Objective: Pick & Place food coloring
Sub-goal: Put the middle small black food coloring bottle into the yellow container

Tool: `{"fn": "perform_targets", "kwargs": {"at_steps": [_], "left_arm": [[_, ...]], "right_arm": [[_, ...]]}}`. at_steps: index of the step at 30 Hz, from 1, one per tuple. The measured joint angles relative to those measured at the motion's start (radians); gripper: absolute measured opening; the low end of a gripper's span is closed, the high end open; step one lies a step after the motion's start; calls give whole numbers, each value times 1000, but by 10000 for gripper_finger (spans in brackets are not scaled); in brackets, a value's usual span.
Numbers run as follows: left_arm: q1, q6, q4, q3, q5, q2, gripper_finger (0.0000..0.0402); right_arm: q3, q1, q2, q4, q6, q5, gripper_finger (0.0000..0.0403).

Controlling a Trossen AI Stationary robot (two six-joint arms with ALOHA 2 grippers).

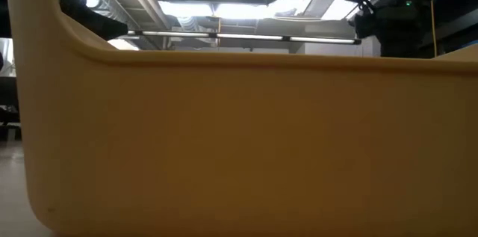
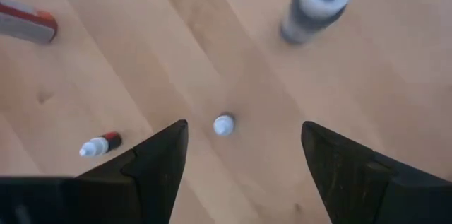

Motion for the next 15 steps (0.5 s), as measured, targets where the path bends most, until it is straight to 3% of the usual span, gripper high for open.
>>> {"fn": "perform_targets", "kwargs": {"at_steps": [8,15], "left_arm": [[0,0,0,0,3,0,16],[0,0,0,0,3,0,15]], "right_arm": [[-75,107,13,44,186,34,278],[-83,158,108,75,262,78,278]]}}
